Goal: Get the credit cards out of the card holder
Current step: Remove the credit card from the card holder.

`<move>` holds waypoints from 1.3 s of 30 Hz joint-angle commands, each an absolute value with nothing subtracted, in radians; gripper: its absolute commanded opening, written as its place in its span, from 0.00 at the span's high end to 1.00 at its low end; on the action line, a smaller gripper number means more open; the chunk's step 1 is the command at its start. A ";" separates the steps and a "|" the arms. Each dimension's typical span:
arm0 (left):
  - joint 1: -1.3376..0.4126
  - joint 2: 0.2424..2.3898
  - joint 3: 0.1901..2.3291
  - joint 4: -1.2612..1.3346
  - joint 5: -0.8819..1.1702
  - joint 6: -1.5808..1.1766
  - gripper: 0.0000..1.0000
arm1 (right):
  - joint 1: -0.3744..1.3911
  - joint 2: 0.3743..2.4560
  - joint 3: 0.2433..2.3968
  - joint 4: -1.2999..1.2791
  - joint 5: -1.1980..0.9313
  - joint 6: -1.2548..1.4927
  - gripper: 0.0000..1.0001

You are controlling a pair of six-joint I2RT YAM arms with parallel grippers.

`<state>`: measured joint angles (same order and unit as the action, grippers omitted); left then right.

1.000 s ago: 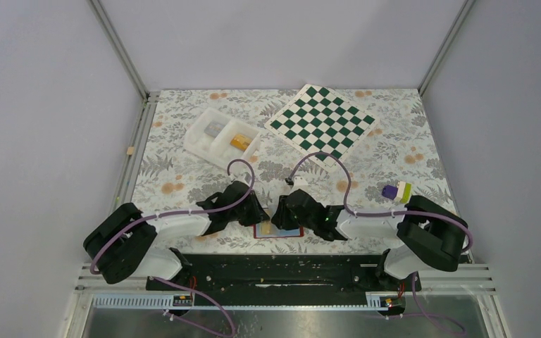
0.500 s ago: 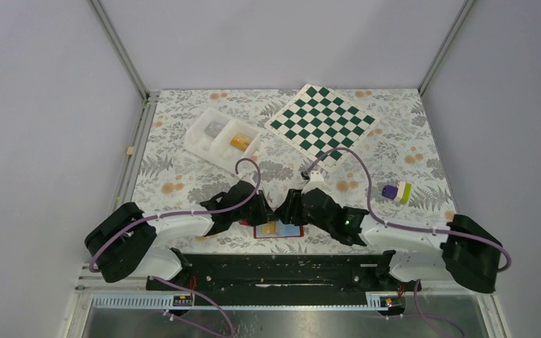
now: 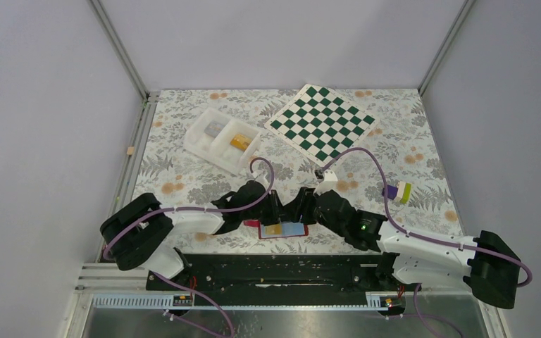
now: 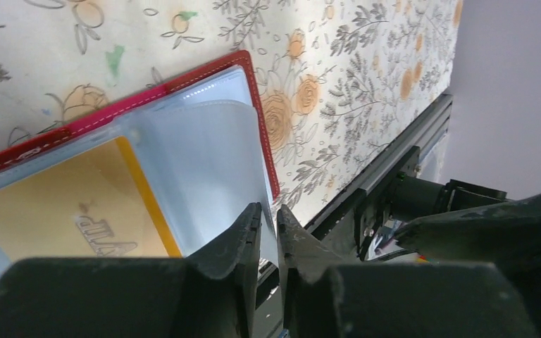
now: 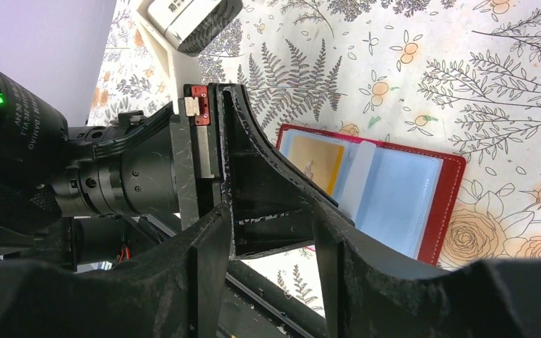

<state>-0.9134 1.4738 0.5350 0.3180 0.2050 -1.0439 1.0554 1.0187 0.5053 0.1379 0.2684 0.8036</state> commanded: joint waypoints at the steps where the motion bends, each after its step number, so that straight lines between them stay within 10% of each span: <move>1: -0.916 1.479 0.549 0.456 0.267 -1.045 0.85 | 1.049 1.001 0.511 0.126 0.287 0.786 0.47; 14: -0.910 1.493 0.602 0.393 0.269 -0.992 0.69 | 1.049 0.928 0.502 0.102 0.281 0.788 0.47; 22: -0.829 1.311 0.558 0.125 0.130 -0.954 0.76 | 1.049 1.018 0.496 0.149 0.214 0.803 0.66; 39: -0.802 1.284 0.398 0.120 0.118 -0.960 0.88 | 0.955 1.396 0.545 0.308 0.003 0.778 0.69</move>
